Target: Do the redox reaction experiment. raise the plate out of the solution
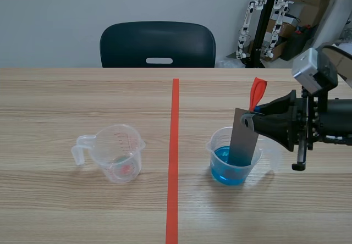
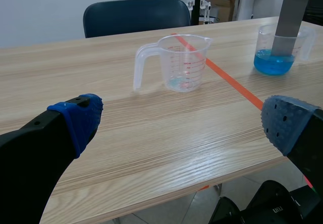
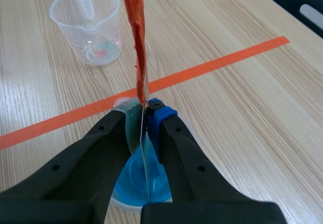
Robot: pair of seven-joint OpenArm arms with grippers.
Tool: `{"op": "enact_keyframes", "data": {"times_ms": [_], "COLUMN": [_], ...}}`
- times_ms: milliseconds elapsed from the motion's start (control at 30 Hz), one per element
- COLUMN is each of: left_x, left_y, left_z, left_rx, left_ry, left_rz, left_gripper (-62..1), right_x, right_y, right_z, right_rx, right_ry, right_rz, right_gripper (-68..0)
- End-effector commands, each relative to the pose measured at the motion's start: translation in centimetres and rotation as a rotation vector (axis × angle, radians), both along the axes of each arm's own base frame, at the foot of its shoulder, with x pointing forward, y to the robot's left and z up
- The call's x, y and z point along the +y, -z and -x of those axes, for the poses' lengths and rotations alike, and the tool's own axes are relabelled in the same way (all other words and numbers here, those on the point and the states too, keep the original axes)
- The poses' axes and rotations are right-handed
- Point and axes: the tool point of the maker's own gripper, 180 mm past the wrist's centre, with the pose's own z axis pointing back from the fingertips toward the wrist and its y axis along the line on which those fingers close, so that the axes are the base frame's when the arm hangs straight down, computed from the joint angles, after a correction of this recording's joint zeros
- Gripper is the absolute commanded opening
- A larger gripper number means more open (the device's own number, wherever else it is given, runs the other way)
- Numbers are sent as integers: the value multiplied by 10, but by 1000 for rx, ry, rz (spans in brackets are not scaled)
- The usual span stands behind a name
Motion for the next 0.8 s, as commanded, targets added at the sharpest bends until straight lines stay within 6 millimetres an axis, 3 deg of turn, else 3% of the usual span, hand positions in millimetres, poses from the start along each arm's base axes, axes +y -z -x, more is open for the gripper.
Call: {"op": "enact_keyframes", "data": {"times_ms": [0, 767], "left_x": [-1, -2], "left_y": [-11, -11], "left_z": [-1, -1], "left_rx": [-53, -52], "left_ry": [8, 14], "left_rz": [18, 17], "left_gripper": [14, 14], "right_x": [-2, -12], "right_y": [-23, -115], "right_z": [-3, 22], "right_rx": [-52, -111], "right_ry": [-19, -97], "right_rz": [-27, -99], "right_gripper": [-669, -669]}}
